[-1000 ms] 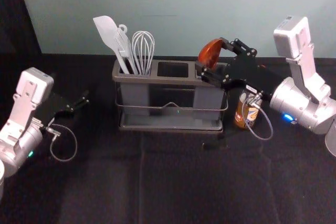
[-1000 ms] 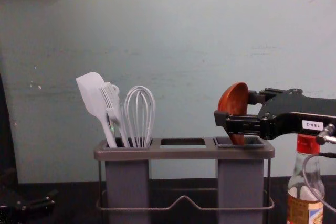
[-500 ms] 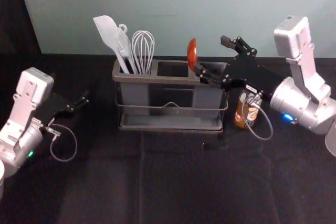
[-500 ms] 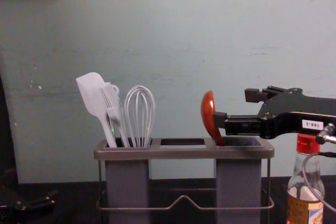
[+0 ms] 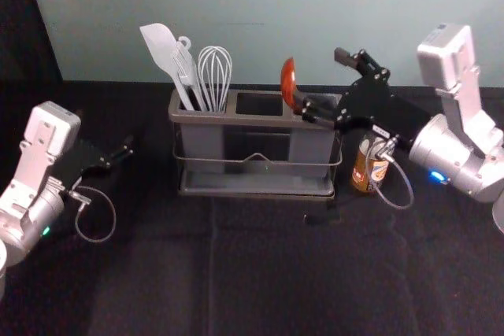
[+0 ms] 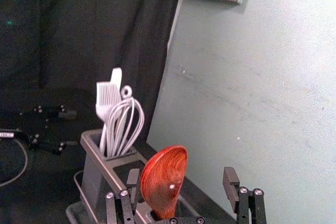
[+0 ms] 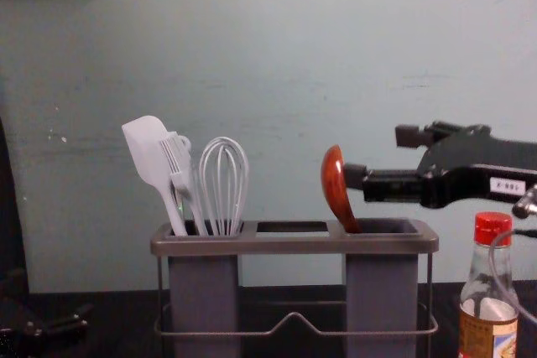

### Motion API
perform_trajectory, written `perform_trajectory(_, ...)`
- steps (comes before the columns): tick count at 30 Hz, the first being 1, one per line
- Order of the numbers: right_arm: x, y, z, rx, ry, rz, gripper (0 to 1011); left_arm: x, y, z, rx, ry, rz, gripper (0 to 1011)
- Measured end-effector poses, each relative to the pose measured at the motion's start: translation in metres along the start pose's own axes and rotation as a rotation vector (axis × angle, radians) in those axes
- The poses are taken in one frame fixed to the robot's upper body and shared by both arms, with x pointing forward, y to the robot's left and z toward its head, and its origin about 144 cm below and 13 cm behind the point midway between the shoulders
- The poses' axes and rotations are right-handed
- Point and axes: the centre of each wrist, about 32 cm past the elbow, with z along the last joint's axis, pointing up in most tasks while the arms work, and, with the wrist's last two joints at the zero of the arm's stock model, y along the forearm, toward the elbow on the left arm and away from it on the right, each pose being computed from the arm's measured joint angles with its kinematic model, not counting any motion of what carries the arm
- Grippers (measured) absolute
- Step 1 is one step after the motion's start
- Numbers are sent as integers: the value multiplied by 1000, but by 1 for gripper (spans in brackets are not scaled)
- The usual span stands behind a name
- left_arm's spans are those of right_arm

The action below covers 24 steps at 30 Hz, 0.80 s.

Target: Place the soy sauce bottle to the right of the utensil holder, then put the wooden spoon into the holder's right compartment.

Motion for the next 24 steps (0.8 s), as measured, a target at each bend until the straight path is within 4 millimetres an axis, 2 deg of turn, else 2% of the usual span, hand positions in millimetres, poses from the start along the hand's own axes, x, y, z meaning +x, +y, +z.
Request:
perform_trajectory(10, -14, -23, 18, 35, -19, -113, 1004, 0, 0, 0, 0, 0, 0, 1005)
perform_trajectory(16, -35, -52, 27, 32, -16, -221, 1004, 0, 0, 0, 0, 0, 0, 1005)
perform_trajectory(24, -60, -88, 11, 9, -13, -316, 1004, 0, 0, 0, 0, 0, 0, 1005)
